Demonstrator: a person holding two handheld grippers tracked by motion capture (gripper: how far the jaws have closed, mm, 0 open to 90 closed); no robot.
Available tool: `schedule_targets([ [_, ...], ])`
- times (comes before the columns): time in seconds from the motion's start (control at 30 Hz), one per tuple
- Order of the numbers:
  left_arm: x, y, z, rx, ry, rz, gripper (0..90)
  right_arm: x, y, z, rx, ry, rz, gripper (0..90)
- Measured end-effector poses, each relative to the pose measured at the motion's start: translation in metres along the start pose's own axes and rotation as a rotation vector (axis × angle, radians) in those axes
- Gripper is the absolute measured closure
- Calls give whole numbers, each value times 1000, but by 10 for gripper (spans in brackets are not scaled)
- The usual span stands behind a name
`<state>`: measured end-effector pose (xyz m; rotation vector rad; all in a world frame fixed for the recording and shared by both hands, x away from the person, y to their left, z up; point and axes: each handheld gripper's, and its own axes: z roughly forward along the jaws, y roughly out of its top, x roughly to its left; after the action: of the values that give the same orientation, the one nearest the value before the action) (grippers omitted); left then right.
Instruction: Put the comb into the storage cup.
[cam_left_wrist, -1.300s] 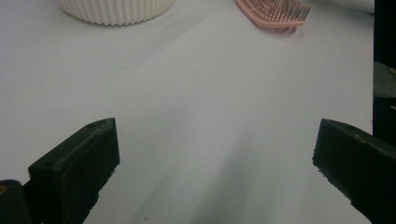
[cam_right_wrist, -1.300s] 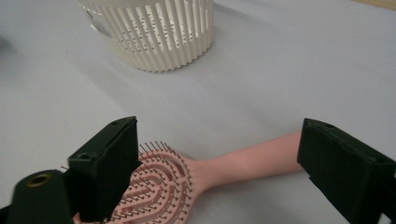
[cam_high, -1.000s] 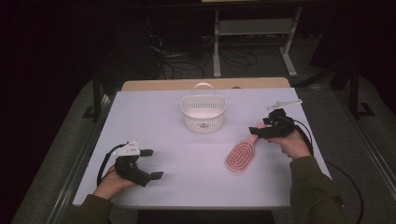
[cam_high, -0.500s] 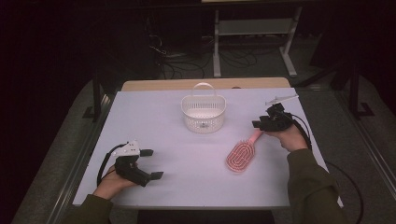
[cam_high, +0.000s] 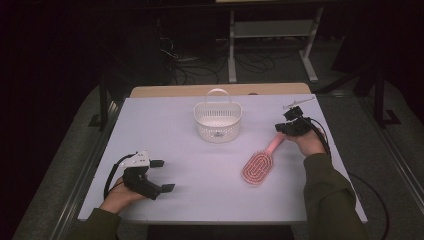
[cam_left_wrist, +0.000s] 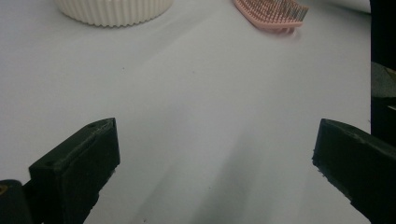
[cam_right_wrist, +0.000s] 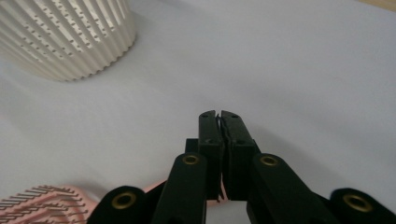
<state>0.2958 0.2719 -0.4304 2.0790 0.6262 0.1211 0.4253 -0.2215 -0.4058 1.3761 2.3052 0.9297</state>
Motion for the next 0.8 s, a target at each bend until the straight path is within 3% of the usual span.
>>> schedule_targets([
  [0.5, 1, 0, 0, -2, 0, -2, 4, -6, 2, 18, 34, -32, 3, 893],
  [0.8, 1, 0, 0, -2, -1, -4, 4, -5, 3, 25, 65, -54, -20, 893],
])
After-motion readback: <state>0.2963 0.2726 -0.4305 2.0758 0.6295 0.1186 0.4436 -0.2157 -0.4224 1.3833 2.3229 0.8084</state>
